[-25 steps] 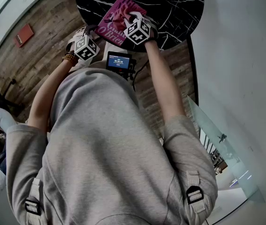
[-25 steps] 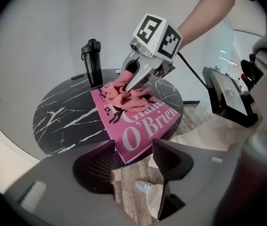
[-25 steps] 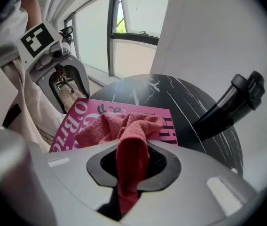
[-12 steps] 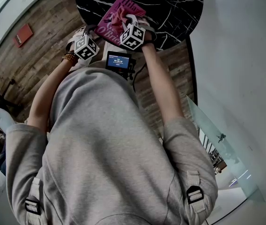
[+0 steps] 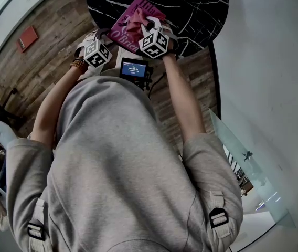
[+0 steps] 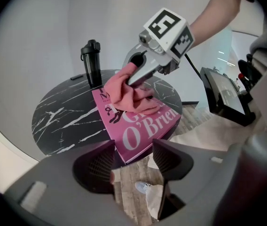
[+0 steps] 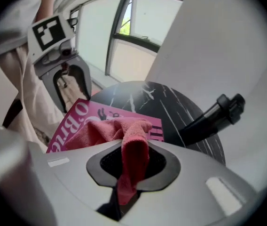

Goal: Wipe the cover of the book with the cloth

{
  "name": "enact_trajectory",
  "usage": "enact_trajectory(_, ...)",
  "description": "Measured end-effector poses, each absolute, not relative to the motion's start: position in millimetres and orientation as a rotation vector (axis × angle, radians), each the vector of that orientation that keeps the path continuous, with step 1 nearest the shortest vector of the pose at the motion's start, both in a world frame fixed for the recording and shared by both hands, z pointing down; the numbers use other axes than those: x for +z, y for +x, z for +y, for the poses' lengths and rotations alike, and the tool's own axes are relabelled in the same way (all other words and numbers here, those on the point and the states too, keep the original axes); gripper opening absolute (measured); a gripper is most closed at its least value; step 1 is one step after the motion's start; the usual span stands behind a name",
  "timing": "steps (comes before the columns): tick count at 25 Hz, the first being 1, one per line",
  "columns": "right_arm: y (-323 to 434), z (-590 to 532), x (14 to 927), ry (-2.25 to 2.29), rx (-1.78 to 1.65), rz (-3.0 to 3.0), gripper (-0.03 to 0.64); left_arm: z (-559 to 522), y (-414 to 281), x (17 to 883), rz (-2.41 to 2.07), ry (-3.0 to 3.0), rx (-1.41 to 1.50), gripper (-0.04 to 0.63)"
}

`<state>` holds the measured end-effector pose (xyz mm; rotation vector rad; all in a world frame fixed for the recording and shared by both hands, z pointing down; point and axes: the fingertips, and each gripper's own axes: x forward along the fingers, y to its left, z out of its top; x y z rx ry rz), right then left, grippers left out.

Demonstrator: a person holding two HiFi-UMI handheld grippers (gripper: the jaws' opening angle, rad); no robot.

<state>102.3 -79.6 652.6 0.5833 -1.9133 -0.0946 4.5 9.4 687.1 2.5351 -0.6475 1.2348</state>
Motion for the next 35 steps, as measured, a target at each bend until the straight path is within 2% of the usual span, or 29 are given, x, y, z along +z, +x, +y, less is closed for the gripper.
enact_trajectory(7, 133, -129, 578, 0.883, -0.072, -2.000, 0.072, 8, 3, 686, -0.660, 2.533, 1.227, 0.253)
enact_trajectory(17, 142, -154, 515, 1.058, -0.122, -2.080, 0.072, 17, 1, 698, -0.614, 2.513, 1.309, 0.230)
enact_trajectory(28, 105, -107, 639, 0.662, 0.128, -1.979, 0.074, 9, 9, 688, -0.655, 2.548, 1.278, 0.215)
enact_trajectory(35, 86, -65, 670, 0.498, 0.221, -1.941, 0.074, 10, 10, 690, -0.662, 2.543, 1.278, 0.215)
